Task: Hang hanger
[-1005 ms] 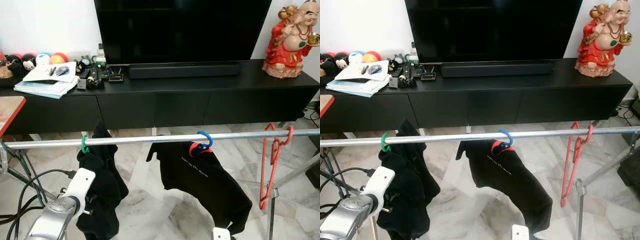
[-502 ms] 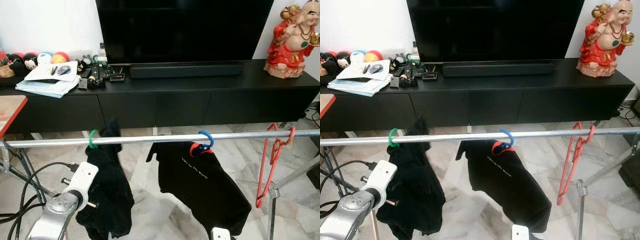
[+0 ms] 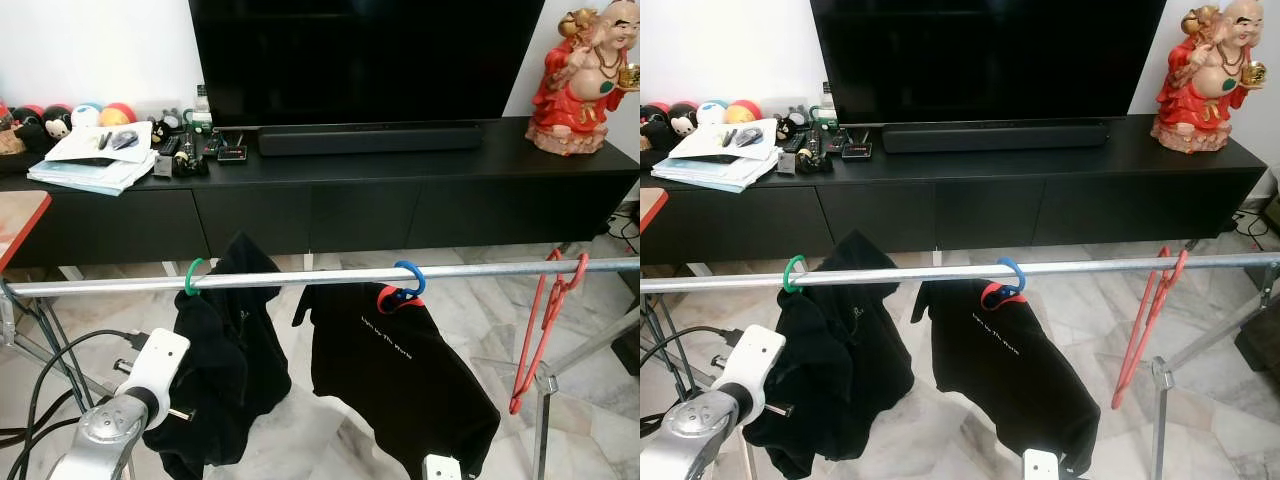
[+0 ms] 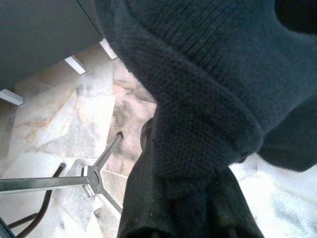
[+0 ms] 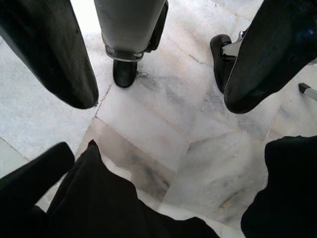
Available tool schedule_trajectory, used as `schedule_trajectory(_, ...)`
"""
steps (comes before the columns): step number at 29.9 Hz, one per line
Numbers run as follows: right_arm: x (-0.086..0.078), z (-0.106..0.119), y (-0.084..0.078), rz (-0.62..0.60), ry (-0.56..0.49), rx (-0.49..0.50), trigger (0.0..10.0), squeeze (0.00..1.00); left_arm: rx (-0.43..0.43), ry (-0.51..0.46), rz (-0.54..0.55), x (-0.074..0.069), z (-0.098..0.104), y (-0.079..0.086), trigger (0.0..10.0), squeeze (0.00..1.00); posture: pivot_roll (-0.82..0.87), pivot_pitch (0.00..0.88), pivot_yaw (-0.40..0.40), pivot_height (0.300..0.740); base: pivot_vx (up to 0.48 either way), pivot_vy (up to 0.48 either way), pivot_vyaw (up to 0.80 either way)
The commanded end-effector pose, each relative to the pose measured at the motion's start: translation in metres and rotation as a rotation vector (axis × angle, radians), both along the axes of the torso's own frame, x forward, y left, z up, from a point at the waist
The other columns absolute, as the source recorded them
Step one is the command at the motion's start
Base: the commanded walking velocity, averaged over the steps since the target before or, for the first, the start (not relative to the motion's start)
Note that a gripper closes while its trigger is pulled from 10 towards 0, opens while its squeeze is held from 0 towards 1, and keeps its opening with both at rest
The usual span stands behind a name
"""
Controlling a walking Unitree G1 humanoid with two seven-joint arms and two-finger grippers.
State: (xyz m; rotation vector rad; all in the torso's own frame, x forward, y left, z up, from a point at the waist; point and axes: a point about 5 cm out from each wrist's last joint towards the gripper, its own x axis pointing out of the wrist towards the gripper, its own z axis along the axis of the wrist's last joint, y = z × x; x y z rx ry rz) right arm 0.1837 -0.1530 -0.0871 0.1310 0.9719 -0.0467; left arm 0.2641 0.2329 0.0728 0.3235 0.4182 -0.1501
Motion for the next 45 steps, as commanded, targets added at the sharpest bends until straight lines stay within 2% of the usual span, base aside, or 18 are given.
schedule_trajectory(1,-0.003,-0.001,0.001,-0.007,0.009,0.004,10.0,0.00,0.031,-0.017,-0.062,-0.001,0.007,-0.002,0.0,0.00,0.19,0.069,0.018,0.740,0.000,0.000,0.00)
schedule_trajectory(4,-0.003,-0.001,0.002,-0.007,0.010,0.005,10.0,0.00,0.079,0.044,-0.112,-0.006,-0.002,-0.005,0.0,0.00,0.19,0.069,0.018,0.740,0.000,0.000,0.00)
schedule_trajectory(10,-0.004,-0.002,0.001,-0.009,0.013,0.006,10.0,0.00,0.145,0.104,-0.117,-0.007,-0.012,-0.006,0.0,0.00,0.18,0.072,0.021,0.740,0.000,0.000,0.00)
schedule_trajectory(11,-0.004,-0.002,0.001,-0.009,0.015,0.006,10.0,0.00,0.155,0.112,-0.120,-0.007,-0.013,-0.006,8.0,0.00,0.18,0.072,0.021,0.740,0.000,0.000,0.00)
schedule_trajectory(12,-0.005,-0.002,0.001,-0.009,0.015,0.006,10.0,0.00,0.153,0.111,-0.119,-0.007,-0.013,-0.006,10.0,0.00,0.18,0.074,0.020,0.740,0.000,0.000,0.00)
schedule_trajectory(17,-0.005,-0.002,0.002,-0.005,0.017,0.007,10.0,0.00,0.130,0.097,-0.132,-0.003,-0.011,-0.008,10.0,0.00,0.19,0.074,0.019,0.740,0.000,0.000,0.00)
schedule_trajectory(18,-0.005,-0.002,0.002,-0.004,0.017,0.008,10.0,0.00,0.134,0.095,-0.135,-0.002,-0.011,-0.009,10.0,0.41,0.19,0.074,0.019,0.740,0.000,0.000,0.00)
schedule_trajectory(19,-0.005,-0.002,0.002,-0.004,0.016,0.008,10.0,0.00,0.134,0.094,-0.135,-0.001,-0.011,-0.010,10.0,0.96,0.19,0.074,0.019,0.740,0.000,0.000,0.00)
schedule_trajectory(22,-0.005,-0.002,0.002,-0.004,0.017,0.008,10.0,0.00,0.134,0.094,-0.134,0.000,-0.011,-0.011,10.0,0.96,0.19,0.074,0.019,0.740,0.000,0.000,0.00)
schedule_trajectory(23,-0.004,-0.002,0.002,-0.005,0.015,0.008,10.0,0.00,0.133,0.091,-0.129,0.004,-0.011,-0.013,10.0,1.00,0.19,0.074,0.019,0.740,0.000,0.000,0.00)
schedule_trajectory(24,-0.004,-0.002,0.002,-0.005,0.014,0.008,10.0,0.00,0.130,0.090,-0.132,0.007,-0.011,-0.016,10.0,1.00,0.19,0.074,0.019,0.740,0.000,0.000,0.00)
schedule_trajectory(25,-0.004,-0.002,0.002,-0.005,0.014,0.008,10.0,0.00,0.131,0.096,-0.142,0.009,-0.011,-0.018,10.0,0.00,0.18,0.074,0.017,0.740,0.000,0.000,0.00)
schedule_trajectory(34,-0.002,-0.001,0.002,-0.009,0.008,0.008,10.0,0.00,0.143,0.109,-0.138,0.021,-0.011,-0.020,10.0,0.00,0.18,0.072,0.019,0.740,0.000,0.000,0.00)
schedule_trajectory(42,-0.001,0.000,0.001,-0.007,0.005,0.007,10.0,0.00,0.180,0.199,-0.151,0.028,-0.018,-0.019,10.0,0.00,0.18,0.083,0.013,0.740,0.000,0.000,0.00)
schedule_trajectory(45,0.000,0.000,0.000,-0.006,0.002,0.004,10.0,0.00,0.183,0.194,-0.162,0.032,-0.017,-0.020,10.0,0.00,0.18,0.101,0.017,0.740,0.000,0.000,0.00)
